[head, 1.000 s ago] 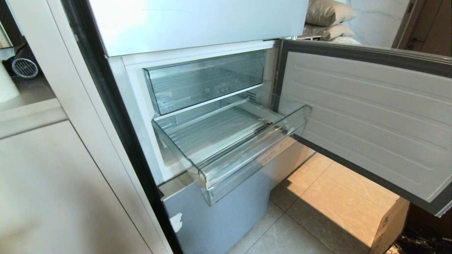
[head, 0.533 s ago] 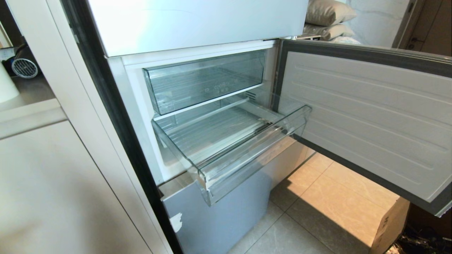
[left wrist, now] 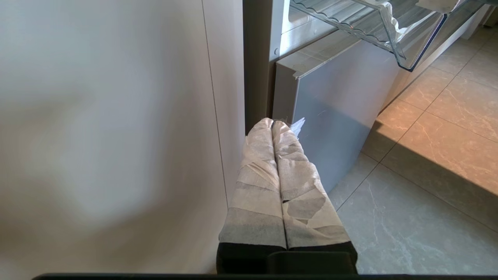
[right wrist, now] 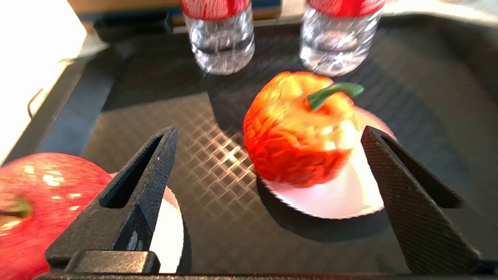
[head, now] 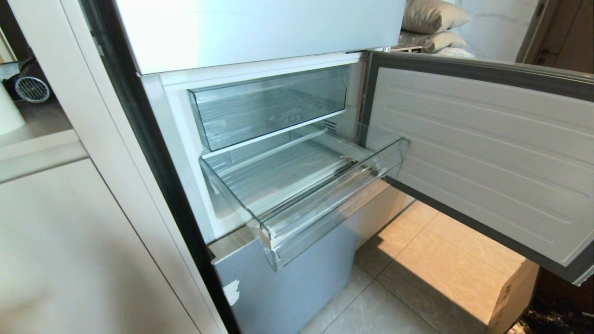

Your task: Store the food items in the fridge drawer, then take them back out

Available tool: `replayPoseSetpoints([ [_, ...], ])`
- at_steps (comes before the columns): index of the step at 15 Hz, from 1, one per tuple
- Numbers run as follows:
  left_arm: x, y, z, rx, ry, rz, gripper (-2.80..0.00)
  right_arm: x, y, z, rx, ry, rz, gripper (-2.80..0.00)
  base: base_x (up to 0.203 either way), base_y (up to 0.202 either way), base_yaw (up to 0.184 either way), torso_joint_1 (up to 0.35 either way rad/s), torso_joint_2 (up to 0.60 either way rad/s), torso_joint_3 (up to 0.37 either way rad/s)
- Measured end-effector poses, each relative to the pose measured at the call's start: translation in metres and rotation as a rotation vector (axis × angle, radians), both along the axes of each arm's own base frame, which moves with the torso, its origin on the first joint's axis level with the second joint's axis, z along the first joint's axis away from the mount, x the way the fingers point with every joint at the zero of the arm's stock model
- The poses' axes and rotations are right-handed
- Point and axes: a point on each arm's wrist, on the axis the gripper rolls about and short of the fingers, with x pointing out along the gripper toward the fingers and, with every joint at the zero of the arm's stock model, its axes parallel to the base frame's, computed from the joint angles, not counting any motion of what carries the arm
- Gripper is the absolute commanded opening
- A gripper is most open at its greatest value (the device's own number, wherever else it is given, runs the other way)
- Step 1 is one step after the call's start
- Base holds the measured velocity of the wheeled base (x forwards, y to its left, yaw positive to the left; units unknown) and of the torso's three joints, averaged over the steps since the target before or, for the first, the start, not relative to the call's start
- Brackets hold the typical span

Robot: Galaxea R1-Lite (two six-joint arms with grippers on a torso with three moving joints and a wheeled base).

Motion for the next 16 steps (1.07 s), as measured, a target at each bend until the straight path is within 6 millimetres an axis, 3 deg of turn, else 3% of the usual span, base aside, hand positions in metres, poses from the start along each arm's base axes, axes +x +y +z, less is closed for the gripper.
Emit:
replayPoseSetpoints([
  [9, 0.0, 0.0, 0.0, 0.0, 0.0, 0.0, -2.8, 0.006, -0.016, -0.022, 0.013, 0.012, -0.005, 0.0, 0.0, 0.0, 0.0, 0.0, 0.0, 0.0],
  [16, 0.0, 0.0, 0.0, 0.0, 0.0, 0.0, -2.8, 0.01, -0.034, -0.026, -0.013, -0.002, -0.017, 0.0, 0.0, 0.0, 0.0, 0.0, 0.0, 0.0],
])
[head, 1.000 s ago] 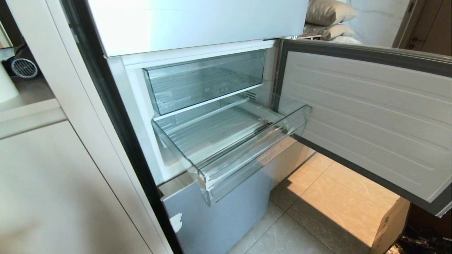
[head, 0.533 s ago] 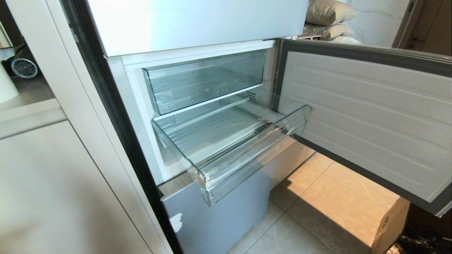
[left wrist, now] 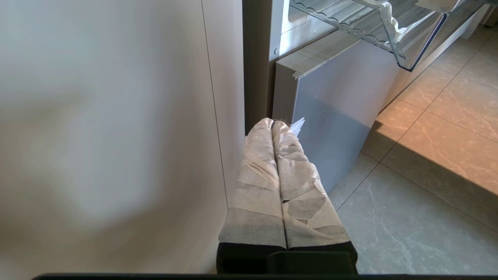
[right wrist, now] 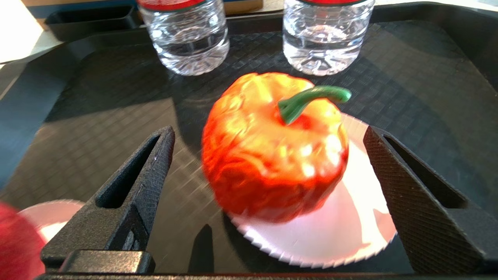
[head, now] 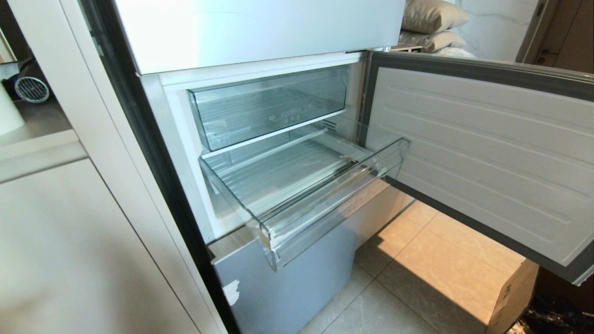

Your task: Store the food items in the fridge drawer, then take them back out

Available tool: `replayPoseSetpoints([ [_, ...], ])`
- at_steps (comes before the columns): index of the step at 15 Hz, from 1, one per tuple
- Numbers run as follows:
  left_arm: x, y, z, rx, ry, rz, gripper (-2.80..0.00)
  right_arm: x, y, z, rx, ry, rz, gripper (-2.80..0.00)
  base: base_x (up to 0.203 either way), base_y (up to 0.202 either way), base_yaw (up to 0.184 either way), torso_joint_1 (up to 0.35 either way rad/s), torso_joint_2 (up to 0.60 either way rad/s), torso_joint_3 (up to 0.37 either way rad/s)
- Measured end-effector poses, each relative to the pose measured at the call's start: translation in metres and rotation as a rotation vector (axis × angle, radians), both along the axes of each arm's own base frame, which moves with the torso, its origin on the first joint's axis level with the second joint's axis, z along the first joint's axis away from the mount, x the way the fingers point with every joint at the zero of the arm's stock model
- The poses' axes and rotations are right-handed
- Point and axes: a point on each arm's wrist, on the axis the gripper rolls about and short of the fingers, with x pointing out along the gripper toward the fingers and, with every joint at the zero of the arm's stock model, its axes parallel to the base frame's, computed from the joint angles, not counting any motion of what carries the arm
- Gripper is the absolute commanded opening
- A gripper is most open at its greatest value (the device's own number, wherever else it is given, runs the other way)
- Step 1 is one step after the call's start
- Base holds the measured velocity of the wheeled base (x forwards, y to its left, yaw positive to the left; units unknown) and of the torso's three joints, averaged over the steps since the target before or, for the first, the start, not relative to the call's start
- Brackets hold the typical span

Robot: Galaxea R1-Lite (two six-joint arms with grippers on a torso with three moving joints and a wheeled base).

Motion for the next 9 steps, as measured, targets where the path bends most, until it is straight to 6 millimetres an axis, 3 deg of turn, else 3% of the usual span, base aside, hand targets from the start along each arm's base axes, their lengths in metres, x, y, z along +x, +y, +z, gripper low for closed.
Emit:
replayPoseSetpoints([
  [4, 0.0, 0.0, 0.0, 0.0, 0.0, 0.0, -2.8, 0.0034, -0.0066, -0.0062, 0.0, -0.001, 0.002, -0.08, 0.0, 0.0, 0.0, 0.0, 0.0, 0.0],
  [5, 0.0, 0.0, 0.0, 0.0, 0.0, 0.0, -2.8, 0.0037, -0.0079, -0.0082, 0.003, 0.0, 0.001, -2.8, 0.0, 0.0, 0.0, 0.0, 0.0, 0.0],
  [9, 0.0, 0.0, 0.0, 0.0, 0.0, 0.0, -2.8, 0.0037, -0.0102, -0.01, 0.003, -0.002, -0.001, -2.8, 0.0, 0.0, 0.0, 0.0, 0.0, 0.0],
])
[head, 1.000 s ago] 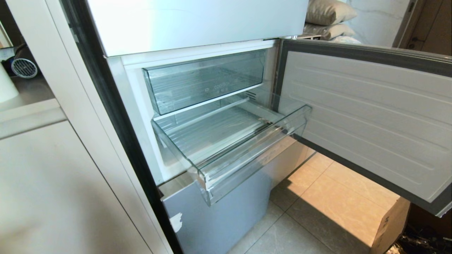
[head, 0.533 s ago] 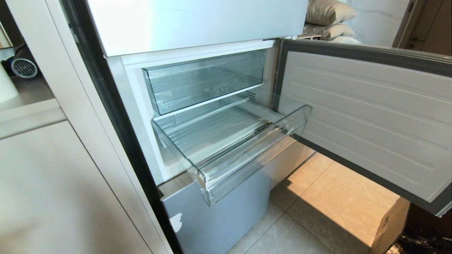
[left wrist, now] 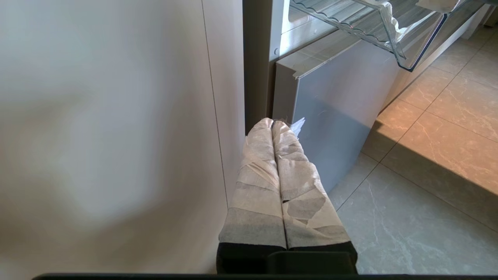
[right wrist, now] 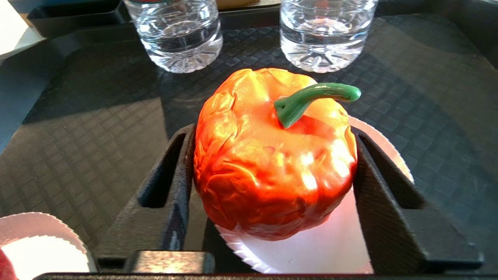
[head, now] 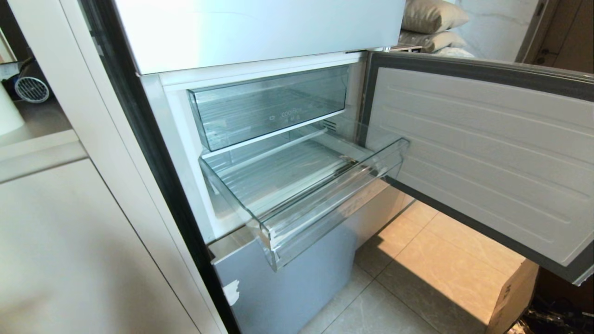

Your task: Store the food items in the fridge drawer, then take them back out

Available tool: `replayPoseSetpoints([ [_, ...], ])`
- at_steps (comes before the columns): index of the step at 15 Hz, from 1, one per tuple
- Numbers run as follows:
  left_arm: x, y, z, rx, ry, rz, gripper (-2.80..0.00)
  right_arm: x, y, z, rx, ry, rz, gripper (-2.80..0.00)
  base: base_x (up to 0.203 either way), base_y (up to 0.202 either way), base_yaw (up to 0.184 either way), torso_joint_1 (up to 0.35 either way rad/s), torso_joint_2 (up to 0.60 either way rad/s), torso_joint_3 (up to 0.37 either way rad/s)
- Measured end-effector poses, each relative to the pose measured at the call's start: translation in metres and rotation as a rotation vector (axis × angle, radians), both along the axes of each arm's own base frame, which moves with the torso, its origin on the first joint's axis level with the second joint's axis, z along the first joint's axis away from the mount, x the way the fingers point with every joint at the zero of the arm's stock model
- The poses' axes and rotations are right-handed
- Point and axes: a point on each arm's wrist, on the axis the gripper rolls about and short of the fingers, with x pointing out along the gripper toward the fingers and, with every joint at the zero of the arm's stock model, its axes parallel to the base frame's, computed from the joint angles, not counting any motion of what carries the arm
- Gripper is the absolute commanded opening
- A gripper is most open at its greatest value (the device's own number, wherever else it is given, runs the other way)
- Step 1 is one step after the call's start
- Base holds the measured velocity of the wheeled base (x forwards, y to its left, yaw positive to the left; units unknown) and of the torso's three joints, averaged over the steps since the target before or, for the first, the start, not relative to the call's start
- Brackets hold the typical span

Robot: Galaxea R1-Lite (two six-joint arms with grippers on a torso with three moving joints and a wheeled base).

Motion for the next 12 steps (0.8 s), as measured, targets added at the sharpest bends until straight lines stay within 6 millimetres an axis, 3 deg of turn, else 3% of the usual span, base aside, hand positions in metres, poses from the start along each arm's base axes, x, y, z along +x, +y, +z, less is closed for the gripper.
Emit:
replayPoseSetpoints([
  [3, 0.0, 0.0, 0.0, 0.0, 0.0, 0.0, -2.8, -0.007, 0.002, 0.01, -0.011, -0.004, -0.021, -2.8, 0.0, 0.0, 0.0, 0.0, 0.0, 0.0],
  [6, 0.0, 0.0, 0.0, 0.0, 0.0, 0.0, -2.8, -0.027, 0.019, 0.046, -0.028, -0.02, -0.058, -2.8, 0.0, 0.0, 0.0, 0.0, 0.0, 0.0],
  [9, 0.0, 0.0, 0.0, 0.0, 0.0, 0.0, -2.8, -0.057, 0.066, 0.099, -0.083, -0.054, -0.094, -2.8, 0.0, 0.0, 0.0, 0.0, 0.0, 0.0],
  [12, 0.0, 0.0, 0.0, 0.0, 0.0, 0.0, -2.8, -0.084, 0.14, 0.152, -0.171, -0.12, -0.111, -2.8, 0.0, 0.0, 0.0, 0.0, 0.0, 0.0],
])
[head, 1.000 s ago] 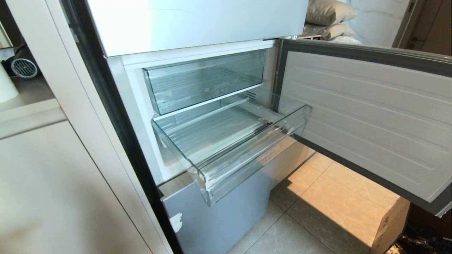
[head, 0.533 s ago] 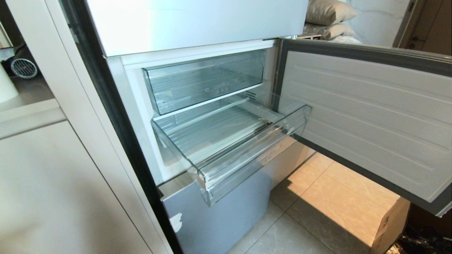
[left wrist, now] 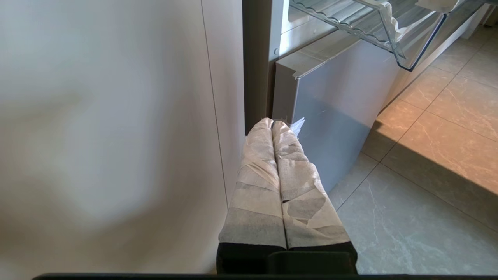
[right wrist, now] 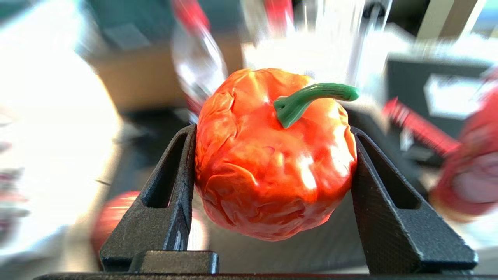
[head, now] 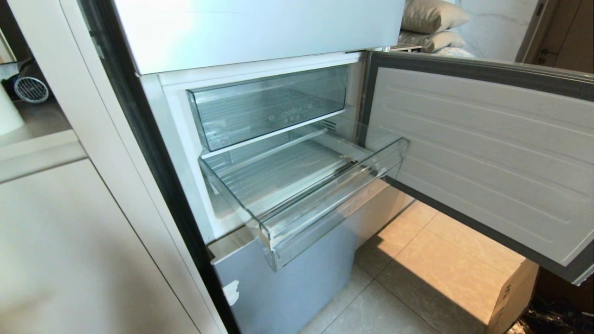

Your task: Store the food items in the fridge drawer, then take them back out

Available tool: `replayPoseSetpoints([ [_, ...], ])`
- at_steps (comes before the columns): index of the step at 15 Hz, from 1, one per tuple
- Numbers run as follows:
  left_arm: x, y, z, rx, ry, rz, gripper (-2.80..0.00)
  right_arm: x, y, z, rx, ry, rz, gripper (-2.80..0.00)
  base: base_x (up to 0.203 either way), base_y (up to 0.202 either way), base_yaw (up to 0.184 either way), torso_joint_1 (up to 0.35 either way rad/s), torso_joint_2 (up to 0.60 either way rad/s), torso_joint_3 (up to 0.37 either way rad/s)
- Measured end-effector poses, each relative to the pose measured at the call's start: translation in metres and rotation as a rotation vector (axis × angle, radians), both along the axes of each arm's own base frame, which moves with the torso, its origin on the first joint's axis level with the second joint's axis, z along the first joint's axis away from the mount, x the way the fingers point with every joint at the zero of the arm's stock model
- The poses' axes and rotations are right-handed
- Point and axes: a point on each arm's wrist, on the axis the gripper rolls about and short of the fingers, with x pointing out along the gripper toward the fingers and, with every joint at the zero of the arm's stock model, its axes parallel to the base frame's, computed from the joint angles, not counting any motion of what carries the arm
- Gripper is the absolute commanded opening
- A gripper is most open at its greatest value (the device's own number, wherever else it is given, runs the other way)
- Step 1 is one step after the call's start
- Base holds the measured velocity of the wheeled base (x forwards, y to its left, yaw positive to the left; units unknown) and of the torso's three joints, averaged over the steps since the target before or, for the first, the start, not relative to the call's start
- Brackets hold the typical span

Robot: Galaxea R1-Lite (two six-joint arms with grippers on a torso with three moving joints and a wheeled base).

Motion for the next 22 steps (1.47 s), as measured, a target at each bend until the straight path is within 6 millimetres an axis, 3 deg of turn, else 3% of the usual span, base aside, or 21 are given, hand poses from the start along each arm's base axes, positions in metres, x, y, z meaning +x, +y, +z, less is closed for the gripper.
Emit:
replayPoseSetpoints([
  [2, 0.0, 0.0, 0.0, 0.0, 0.0, 0.0, -2.8, -0.012, 0.07, 0.036, -0.111, -0.075, 0.031, -2.8, 0.0, 0.0, 0.0, 0.0, 0.0, 0.0],
  [4, 0.0, 0.0, 0.0, 0.0, 0.0, 0.0, -2.8, -0.015, 0.146, 0.053, -0.206, -0.144, 0.146, -2.8, 0.0, 0.0, 0.0, 0.0, 0.0, 0.0],
  [7, 0.0, 0.0, 0.0, 0.0, 0.0, 0.0, -2.8, -0.024, 0.239, 0.048, -0.253, -0.181, 0.495, -2.8, 0.0, 0.0, 0.0, 0.0, 0.0, 0.0],
  [9, 0.0, 0.0, 0.0, 0.0, 0.0, 0.0, -2.8, -0.047, 0.276, 0.023, -0.206, -0.132, 0.75, -2.8, 0.0, 0.0, 0.0, 0.0, 0.0, 0.0],
  [11, 0.0, 0.0, 0.0, 0.0, 0.0, 0.0, -2.8, -0.065, 0.289, -0.025, -0.106, 0.01, 0.958, -2.8, 0.0, 0.0, 0.0, 0.0, 0.0, 0.0],
  [14, 0.0, 0.0, 0.0, 0.0, 0.0, 0.0, -2.8, -0.085, 0.294, -0.108, -0.028, 0.218, 1.121, -2.8, 0.0, 0.0, 0.0, 0.0, 0.0, 0.0],
  [16, 0.0, 0.0, 0.0, 0.0, 0.0, 0.0, -2.8, -0.092, 0.294, -0.143, -0.067, 0.224, 1.168, -2.8, 0.0, 0.0, 0.0, 0.0, 0.0, 0.0],
  [20, 0.0, 0.0, 0.0, 0.0, 0.0, 0.0, -2.8, -0.107, 0.294, -0.163, -0.174, 0.086, 1.142, -2.8, 0.0, 0.0, 0.0, 0.0, 0.0, 0.0],
  [22, 0.0, 0.0, 0.0, 0.0, 0.0, 0.0, -2.8, -0.11, 0.291, -0.175, -0.15, 0.144, 1.044, -2.8, 0.0, 0.0, 0.0, 0.0, 0.0, 0.0],
])
